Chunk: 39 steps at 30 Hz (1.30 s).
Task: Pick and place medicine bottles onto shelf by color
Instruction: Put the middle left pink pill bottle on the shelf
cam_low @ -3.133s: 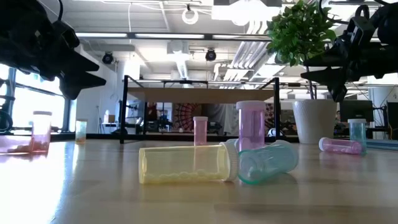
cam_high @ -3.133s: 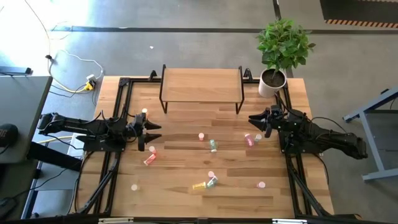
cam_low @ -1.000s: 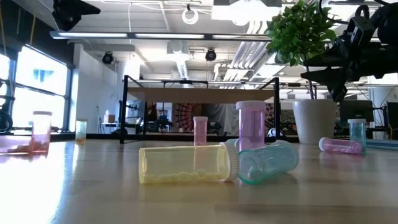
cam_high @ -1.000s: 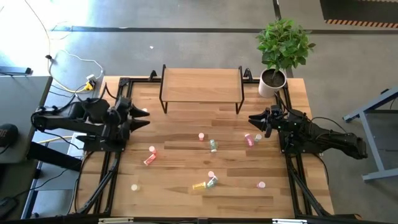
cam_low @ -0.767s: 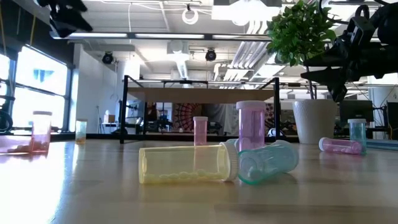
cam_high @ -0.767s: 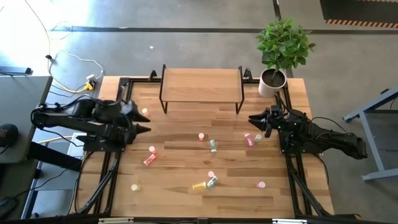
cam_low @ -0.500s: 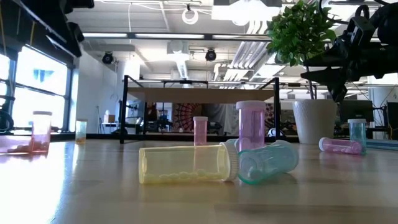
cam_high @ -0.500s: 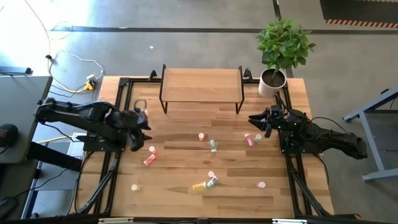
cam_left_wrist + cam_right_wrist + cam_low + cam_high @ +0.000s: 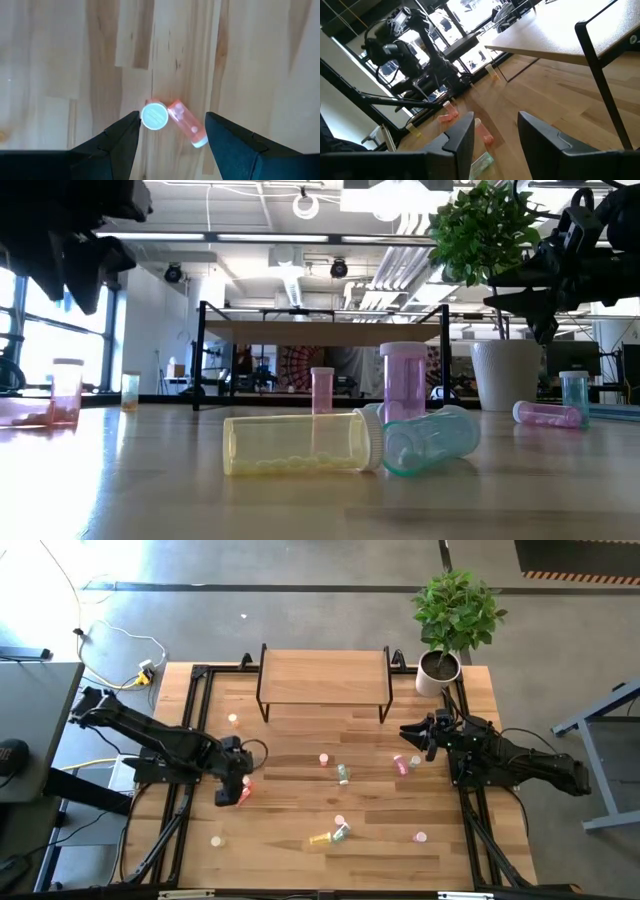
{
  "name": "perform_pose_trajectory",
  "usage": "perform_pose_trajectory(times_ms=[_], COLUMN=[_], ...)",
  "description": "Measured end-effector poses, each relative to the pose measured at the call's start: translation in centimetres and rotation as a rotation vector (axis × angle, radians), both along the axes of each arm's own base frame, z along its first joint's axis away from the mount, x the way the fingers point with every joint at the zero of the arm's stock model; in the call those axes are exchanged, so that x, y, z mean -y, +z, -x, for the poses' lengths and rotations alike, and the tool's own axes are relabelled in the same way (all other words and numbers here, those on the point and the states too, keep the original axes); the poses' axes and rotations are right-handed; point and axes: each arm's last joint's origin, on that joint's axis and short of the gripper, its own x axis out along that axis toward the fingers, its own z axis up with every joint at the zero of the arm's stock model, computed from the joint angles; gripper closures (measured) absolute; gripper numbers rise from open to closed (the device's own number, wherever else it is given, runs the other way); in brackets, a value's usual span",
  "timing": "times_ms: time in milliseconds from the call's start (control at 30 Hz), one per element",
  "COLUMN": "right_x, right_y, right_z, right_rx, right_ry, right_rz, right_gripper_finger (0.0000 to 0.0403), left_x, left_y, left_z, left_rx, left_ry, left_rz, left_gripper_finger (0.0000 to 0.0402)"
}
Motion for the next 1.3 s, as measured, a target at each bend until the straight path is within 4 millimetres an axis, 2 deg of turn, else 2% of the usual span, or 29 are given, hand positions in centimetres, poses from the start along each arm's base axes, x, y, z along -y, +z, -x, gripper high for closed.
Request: perform_pose_trajectory(times_ms=[300,633,1067,1300], right_x=[0.0,0.0,0.0,0.0], right_y=[0.0,0.0,0.0,0.0], right_z=[0.0,0.0,0.0,0.0], right_rx=[0.000,0.000,0.000,0.000], right_ry=[0.000,-0.001,0.000,0.000], right_rz=[0.000,0.000,0.000,0.000], right_gripper_finger=[0.0261,0.0261,0.0261,0.0261], left_x=[0.5,0.4,-0.7,-1.2], left_y=[-2.3,-4.0,-5.1,-5.1], left_z=[-1.5,-2.4,-3.1,-3.2], left_rx=[-0.126,-0.208,-0.275,-0.281], left_ry=[-0.005,0.009,0.013,0.013], left_rz=[-0.055,-0.115,-0.094,-0.070], left_gripper_finger=[0.0186,0.0186,0.0187,0.0223])
